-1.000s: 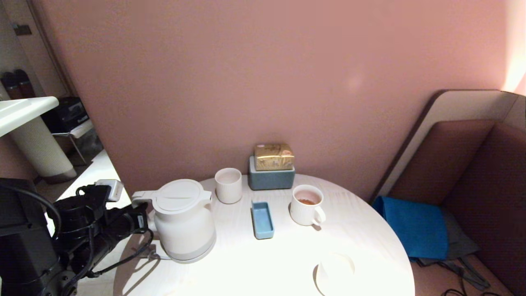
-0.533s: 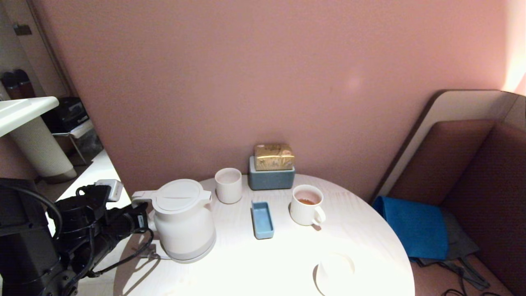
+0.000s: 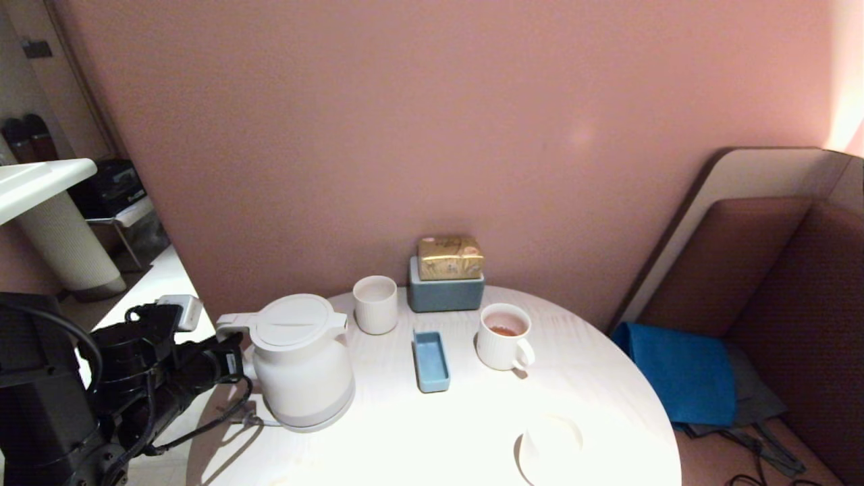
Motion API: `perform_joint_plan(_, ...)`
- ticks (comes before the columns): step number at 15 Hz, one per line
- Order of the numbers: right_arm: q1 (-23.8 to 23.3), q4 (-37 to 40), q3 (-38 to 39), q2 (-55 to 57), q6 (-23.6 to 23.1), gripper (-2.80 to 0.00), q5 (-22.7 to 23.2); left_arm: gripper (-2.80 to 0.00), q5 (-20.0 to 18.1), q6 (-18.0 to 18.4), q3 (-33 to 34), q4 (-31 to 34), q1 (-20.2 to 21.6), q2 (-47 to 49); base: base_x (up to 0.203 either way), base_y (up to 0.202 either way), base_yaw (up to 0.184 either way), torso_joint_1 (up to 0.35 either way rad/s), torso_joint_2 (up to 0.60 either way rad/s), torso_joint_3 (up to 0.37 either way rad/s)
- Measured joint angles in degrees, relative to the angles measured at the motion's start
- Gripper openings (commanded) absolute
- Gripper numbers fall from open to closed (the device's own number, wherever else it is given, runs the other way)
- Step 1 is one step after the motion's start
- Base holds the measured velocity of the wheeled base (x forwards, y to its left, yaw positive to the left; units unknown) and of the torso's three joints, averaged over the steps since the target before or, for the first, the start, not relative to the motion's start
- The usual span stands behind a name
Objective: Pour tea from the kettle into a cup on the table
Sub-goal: Put down the kettle on the table
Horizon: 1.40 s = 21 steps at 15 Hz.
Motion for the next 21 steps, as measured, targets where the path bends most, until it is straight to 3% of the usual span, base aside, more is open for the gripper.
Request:
perform_joint_plan(4,0.0,-0.01,0.0,0.0,0.02,-2.8,0.01,-2.8,0.12,0.93,0.22,0.0,-0.02,0.0,0.0,0.0,0.0,0.0,0.0,0.0)
perform_joint_plan(5,0.0,-0.01,0.0,0.0,0.04,-2.8,0.01,-1.23,0.12,0.93,0.17,0.01,-0.02,0.0,0.0,0.0,0.0,0.0,0.0,0.0)
perform_joint_plan(6,0.0,-0.01,0.0,0.0,0.02,-2.8,0.01,0.0,0.1,0.94,0.15,0.04,-0.02,0.0,0.0,0.0,0.0,0.0,0.0,0.0)
perform_joint_plan(16,0.0,-0.03,0.0,0.0,0.02,-2.8,0.01,0.0,0.09,0.38,1.12,0.04,0.02,-0.92,0.0,0.0,0.0,0.0,0.0,0.0)
perform_joint_plan(21,0.0,-0.01,0.0,0.0,0.02,-2.8,0.02,0.0,-0.37,0.36,6.26,0.08,0.13,-4.04,0.0,0.0,0.0,0.0,0.0,0.0)
